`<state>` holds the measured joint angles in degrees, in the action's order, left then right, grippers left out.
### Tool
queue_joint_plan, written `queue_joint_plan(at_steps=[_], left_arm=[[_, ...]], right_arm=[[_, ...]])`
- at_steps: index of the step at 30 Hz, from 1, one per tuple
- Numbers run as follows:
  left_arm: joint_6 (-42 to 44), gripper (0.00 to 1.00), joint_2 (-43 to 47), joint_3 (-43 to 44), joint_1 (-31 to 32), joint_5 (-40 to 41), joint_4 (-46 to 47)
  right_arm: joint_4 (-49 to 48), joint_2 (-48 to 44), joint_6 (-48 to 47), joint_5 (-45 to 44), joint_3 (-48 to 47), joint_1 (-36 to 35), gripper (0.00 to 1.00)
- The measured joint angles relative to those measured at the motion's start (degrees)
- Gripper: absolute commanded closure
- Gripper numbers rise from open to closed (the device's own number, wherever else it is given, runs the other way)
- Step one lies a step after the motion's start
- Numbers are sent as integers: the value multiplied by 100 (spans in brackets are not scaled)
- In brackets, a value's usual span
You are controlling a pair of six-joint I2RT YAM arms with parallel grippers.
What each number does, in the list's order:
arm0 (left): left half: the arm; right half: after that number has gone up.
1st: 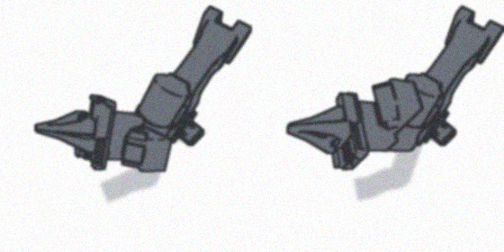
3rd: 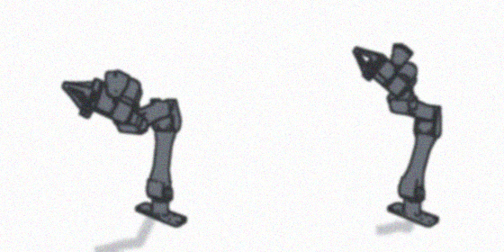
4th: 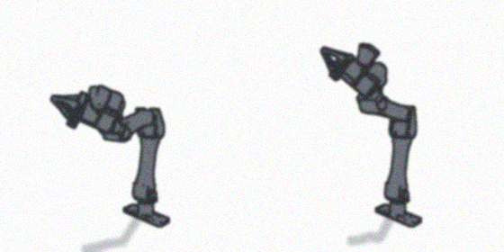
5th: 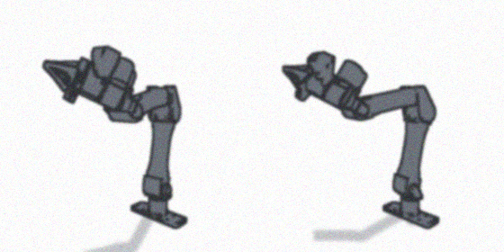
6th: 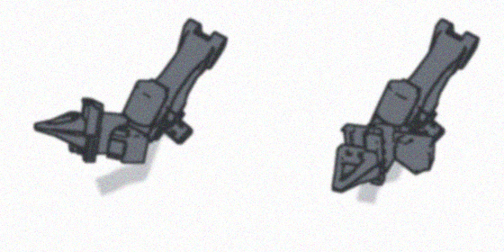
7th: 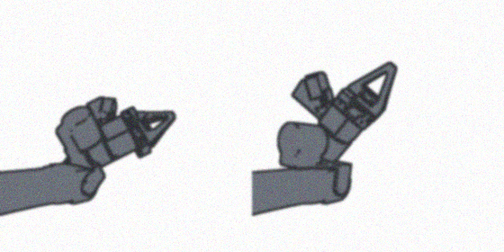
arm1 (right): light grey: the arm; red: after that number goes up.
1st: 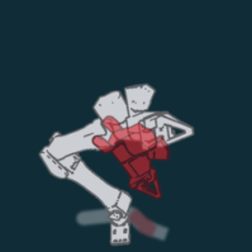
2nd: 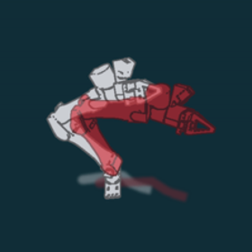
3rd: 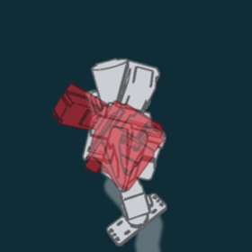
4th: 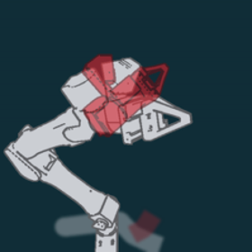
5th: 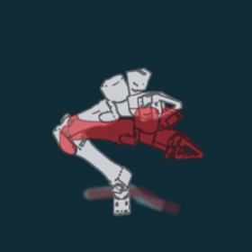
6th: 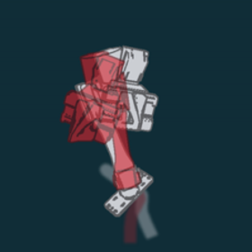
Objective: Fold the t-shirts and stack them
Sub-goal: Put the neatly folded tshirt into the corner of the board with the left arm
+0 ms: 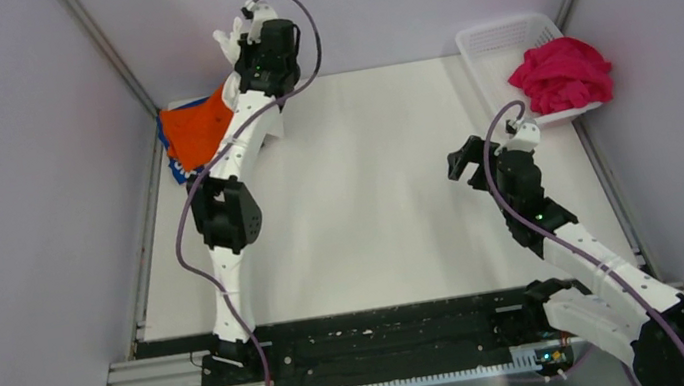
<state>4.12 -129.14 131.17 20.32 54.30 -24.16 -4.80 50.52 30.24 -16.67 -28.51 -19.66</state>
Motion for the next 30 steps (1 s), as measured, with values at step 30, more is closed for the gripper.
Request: queue_joint_plan(at_steps=[30], left_arm=[[-1683, 86, 59, -767, -2190, -2044, -323]], right_arm=[[144, 378, -66, -295, -9, 0, 1]])
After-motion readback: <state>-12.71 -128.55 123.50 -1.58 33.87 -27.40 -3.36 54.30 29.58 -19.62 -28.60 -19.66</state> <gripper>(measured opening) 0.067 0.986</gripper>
